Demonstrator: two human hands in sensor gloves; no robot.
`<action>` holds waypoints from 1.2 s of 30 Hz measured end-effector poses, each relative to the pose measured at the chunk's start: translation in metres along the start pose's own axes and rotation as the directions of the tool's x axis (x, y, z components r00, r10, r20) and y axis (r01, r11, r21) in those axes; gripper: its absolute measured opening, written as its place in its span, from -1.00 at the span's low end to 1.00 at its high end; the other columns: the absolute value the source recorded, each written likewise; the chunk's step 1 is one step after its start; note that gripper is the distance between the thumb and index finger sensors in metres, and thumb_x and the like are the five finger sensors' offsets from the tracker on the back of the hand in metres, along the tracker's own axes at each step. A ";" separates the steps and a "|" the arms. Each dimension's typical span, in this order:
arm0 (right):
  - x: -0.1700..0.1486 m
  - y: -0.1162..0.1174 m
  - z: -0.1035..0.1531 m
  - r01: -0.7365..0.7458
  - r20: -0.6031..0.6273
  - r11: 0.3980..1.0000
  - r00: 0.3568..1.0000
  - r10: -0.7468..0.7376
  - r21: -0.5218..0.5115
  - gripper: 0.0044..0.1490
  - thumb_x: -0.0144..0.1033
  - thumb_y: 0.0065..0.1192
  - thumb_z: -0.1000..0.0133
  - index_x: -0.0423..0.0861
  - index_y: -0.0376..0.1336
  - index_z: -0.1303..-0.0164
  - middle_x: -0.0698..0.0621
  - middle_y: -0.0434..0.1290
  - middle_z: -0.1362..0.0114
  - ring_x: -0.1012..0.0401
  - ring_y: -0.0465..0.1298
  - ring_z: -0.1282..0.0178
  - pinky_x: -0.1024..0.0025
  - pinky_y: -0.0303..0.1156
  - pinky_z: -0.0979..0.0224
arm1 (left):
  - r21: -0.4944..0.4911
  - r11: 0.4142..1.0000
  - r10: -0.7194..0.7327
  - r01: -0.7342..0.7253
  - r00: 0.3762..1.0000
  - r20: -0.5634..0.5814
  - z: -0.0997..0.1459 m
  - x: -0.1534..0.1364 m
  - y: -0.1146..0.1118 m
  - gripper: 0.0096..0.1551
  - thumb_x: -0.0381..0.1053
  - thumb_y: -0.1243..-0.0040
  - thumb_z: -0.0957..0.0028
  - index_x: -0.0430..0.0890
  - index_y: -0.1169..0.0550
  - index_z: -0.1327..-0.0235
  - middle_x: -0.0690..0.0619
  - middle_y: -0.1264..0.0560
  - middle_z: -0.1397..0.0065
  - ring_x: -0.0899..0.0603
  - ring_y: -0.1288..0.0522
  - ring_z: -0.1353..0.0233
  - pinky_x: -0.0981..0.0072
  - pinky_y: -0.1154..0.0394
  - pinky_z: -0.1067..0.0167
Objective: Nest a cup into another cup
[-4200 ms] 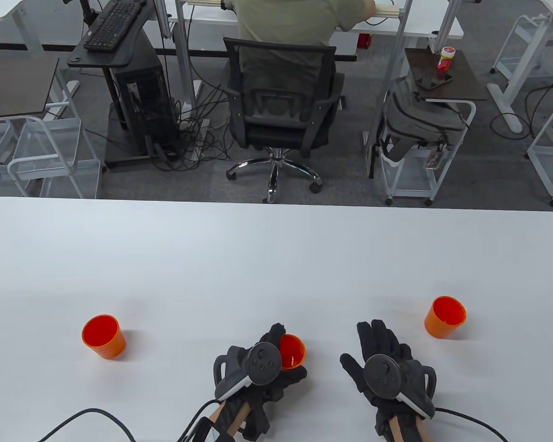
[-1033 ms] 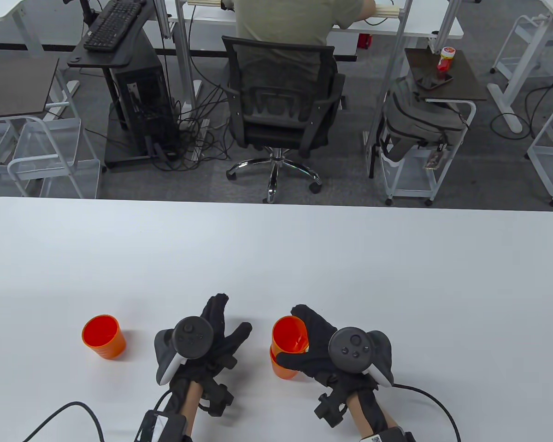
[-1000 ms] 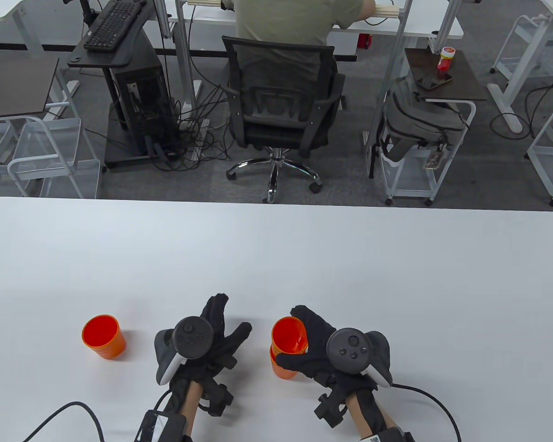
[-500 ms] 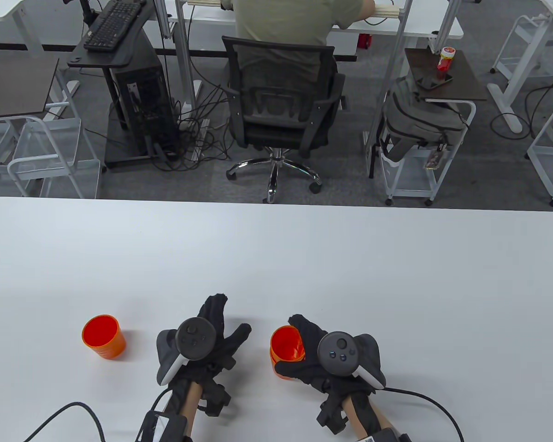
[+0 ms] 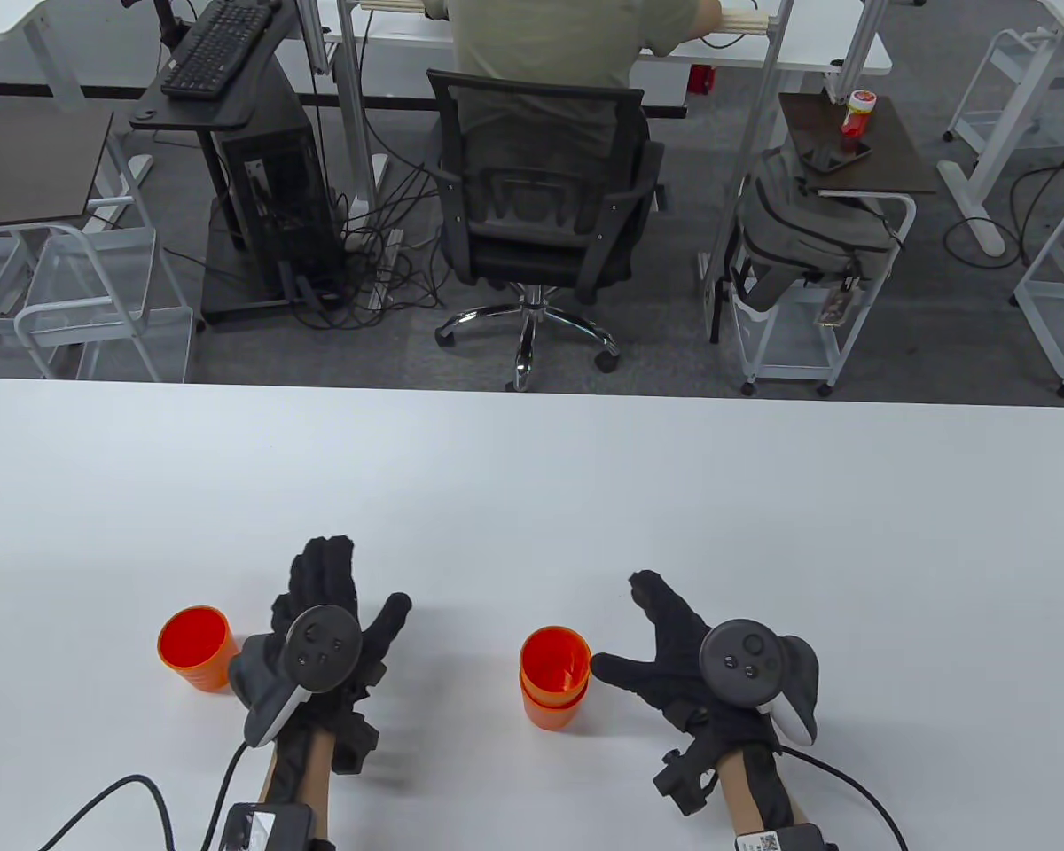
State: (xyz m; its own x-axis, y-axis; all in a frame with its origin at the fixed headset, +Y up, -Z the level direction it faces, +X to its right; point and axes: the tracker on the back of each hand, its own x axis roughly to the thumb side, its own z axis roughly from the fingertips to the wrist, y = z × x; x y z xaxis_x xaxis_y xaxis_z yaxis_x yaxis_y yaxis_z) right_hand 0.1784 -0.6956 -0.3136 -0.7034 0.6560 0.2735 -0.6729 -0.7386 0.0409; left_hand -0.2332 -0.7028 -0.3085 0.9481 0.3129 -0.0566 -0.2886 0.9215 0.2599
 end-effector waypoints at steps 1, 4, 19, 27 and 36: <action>-0.007 -0.004 0.000 -0.005 -0.022 1.000 1.000 0.005 -0.018 0.34 0.28 0.36 -0.07 -0.32 -0.13 -0.73 -0.35 0.15 -0.68 -0.32 0.28 -0.58 -0.50 0.19 -0.42 | 0.017 1.000 -0.019 0.020 0.999 -0.030 0.001 -0.009 0.004 0.13 0.46 0.05 -0.19 -0.25 0.00 -0.74 -0.38 -0.07 -0.80 -0.50 -0.16 -0.71 -0.52 -0.23 -0.48; -0.024 -0.010 0.002 -0.024 -0.066 0.998 0.998 0.020 -0.064 0.33 0.28 0.36 -0.06 -0.31 -0.12 -0.73 -0.34 0.16 -0.67 -0.31 0.28 -0.59 -0.50 0.19 -0.42 | 0.038 0.998 -0.038 0.042 0.992 -0.121 0.004 -0.035 0.011 0.13 0.46 0.05 -0.19 -0.25 0.00 -0.74 -0.38 -0.06 -0.80 -0.50 -0.16 -0.71 -0.52 -0.22 -0.48; -0.068 -0.014 0.007 -0.063 -0.201 0.996 0.978 0.051 -0.057 0.30 0.25 0.36 -0.07 -0.31 -0.12 -0.72 -0.35 0.16 -0.67 -0.33 0.28 -0.59 -0.51 0.18 -0.42 | 0.041 0.993 0.114 -0.107 0.865 -0.488 0.014 -0.135 -0.006 0.35 0.52 -0.12 -0.05 -0.33 0.06 -0.71 -0.50 0.02 -0.78 -0.56 -0.14 -0.69 -0.48 -0.26 -0.48; -0.072 -0.013 0.006 -0.092 -0.217 0.995 0.973 0.081 -0.044 0.29 0.25 0.35 -0.08 -0.30 -0.11 -0.72 -0.35 0.16 -0.67 -0.33 0.28 -0.59 -0.51 0.18 -0.42 | 0.001 0.990 0.118 -0.141 0.826 -0.551 0.016 -0.145 -0.020 0.39 0.50 -0.23 0.02 -0.38 0.01 -0.68 -0.42 -0.17 -0.74 -0.42 -0.36 -0.62 -0.30 -0.40 -0.45; -0.071 -0.012 0.006 -0.121 -0.212 0.992 0.971 0.110 -0.038 0.29 0.24 0.35 -0.08 -0.30 -0.11 -0.72 -0.34 0.16 -0.67 -0.32 0.28 -0.58 -0.51 0.18 -0.42 | 0.040 0.986 0.156 -0.160 0.824 -0.545 0.016 -0.140 -0.020 0.32 0.42 -0.35 0.05 -0.36 -0.09 -0.66 -0.28 -0.32 -0.65 -0.32 -0.48 -0.53 -0.20 -0.48 -0.40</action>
State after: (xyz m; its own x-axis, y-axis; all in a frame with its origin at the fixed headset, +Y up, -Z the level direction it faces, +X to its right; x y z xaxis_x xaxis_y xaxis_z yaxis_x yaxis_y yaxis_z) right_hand 0.2375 -0.7345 -0.3280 -0.8059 0.5884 0.0660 -0.5910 -0.8062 -0.0294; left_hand -0.3579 -0.7690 -0.2903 0.6633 0.5271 -0.5312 -0.4313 0.8494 0.3042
